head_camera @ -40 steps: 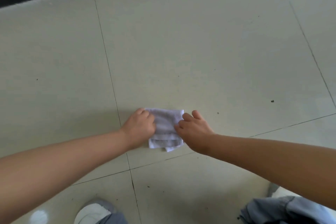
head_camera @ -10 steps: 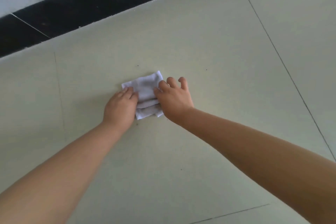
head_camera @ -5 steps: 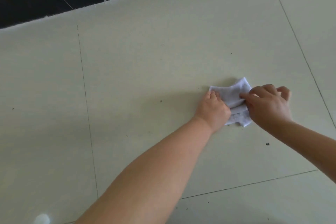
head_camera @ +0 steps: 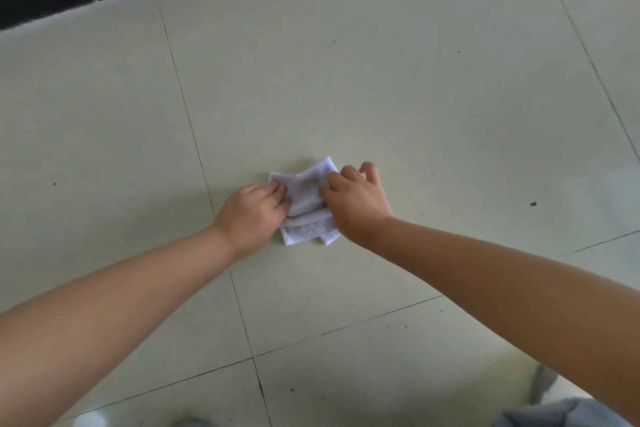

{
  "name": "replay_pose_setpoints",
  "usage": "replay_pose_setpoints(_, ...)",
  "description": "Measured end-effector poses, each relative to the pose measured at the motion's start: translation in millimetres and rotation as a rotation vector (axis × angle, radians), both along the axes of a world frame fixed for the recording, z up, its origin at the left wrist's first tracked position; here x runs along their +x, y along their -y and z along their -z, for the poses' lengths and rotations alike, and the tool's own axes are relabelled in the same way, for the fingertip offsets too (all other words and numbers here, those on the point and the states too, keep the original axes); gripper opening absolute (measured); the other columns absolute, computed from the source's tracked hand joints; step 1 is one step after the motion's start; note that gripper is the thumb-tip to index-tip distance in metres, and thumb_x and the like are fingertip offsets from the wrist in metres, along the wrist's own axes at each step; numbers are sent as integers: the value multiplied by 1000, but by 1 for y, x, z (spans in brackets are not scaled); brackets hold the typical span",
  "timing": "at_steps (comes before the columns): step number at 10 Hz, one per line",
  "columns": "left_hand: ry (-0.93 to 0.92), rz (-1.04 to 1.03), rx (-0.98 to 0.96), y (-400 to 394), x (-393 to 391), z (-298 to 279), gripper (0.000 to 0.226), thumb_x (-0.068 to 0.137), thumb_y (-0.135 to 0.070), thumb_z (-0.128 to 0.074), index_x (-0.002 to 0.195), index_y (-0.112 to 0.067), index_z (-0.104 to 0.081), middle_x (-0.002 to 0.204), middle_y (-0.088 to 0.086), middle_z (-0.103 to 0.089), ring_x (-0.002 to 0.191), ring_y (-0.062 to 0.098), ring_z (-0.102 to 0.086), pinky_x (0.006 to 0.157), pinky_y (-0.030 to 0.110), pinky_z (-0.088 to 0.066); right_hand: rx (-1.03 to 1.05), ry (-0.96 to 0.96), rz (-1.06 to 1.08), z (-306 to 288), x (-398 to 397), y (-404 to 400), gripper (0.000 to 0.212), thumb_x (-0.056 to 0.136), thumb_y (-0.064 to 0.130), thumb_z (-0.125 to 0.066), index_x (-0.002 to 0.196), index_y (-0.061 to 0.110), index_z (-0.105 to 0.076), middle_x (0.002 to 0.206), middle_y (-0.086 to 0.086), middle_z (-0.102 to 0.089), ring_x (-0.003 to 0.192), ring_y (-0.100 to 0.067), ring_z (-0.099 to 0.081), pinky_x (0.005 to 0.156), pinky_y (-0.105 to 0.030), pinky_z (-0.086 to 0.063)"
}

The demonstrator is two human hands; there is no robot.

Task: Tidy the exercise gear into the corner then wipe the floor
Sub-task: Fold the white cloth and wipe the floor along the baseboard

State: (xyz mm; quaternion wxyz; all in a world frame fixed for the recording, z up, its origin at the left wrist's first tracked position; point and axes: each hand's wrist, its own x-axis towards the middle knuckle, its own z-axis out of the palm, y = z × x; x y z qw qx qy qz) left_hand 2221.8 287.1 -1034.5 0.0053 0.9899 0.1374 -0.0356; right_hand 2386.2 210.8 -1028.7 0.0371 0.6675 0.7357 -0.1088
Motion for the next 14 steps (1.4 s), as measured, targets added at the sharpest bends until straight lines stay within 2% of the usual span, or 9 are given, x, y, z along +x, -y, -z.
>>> replay_pose_setpoints(3,-18,141,-123,96,107,21,34,59,-5,-39,41,-11,-67,47,7,-67,45,17,-64,52,15,-51,-136,208,132,-13,92,127,50,20,-1,-85,67,13,-74,53,3,-61,56,-24,-65,79,-36,-27)
replay_pose_setpoints(4,-72,85,-146,91,164,-4,16,56,-14,-60,44,-14,-71,49,5,-67,53,17,-67,64,20,-55,-318,320,345,-31,127,107,40,62,7,-77,100,18,-72,83,2,-70,94,-25,-63,90,-36,-16)
replay_pose_setpoints(5,-349,52,-215,72,202,-16,30,91,-10,-48,115,-4,-65,119,18,-64,119,34,-53,110,41,-31,-319,291,559,-29,138,73,33,84,10,-55,114,23,-62,109,3,-64,115,-22,-45,96,-34,-10)
replay_pose_setpoints(8,-74,77,83,16,133,8,19,42,-20,-49,26,-11,-55,30,0,-51,29,12,-52,43,8,-41,-181,124,503,-13,74,47,26,60,11,-74,85,13,-68,87,-1,-65,90,-21,-59,88,-29,-17)
replay_pose_setpoints(9,-122,111,39,30,133,-5,26,20,-16,-81,31,-9,-59,36,5,-58,33,17,-55,41,6,-36,-327,150,471,-33,60,65,16,66,11,-70,81,13,-69,78,0,-65,87,-22,-61,92,-30,-19)
replay_pose_setpoints(10,-316,121,-200,35,137,-11,26,89,-12,-54,101,6,-67,108,22,-67,94,32,-60,50,4,-19,-488,128,597,-37,49,80,23,87,7,-47,102,13,-64,94,0,-59,112,-22,-48,108,-33,-17)
replay_pose_setpoints(11,-476,132,-396,56,139,-9,34,98,-6,-35,124,5,-53,133,19,-53,124,30,-48,78,-2,-28,-508,176,642,-40,42,89,23,88,9,-48,100,15,-66,105,1,-63,116,-21,-45,110,-35,-18)
replay_pose_setpoints(12,-524,309,-59,57,140,-18,38,100,-6,-34,135,0,-45,143,19,-44,135,32,-37,116,37,-22,-502,225,486,-42,59,84,24,89,8,-48,105,15,-65,112,0,-62,119,-22,-43,112,-38,-17)
replay_pose_setpoints(14,-583,132,64,42,193,-25,40,101,-10,-31,141,-5,-38,147,16,-38,138,31,-33,114,34,-25,-333,247,166,-41,148,36,28,88,-1,-44,105,9,-64,112,-3,-63,117,-26,-44,109,-38,-20)
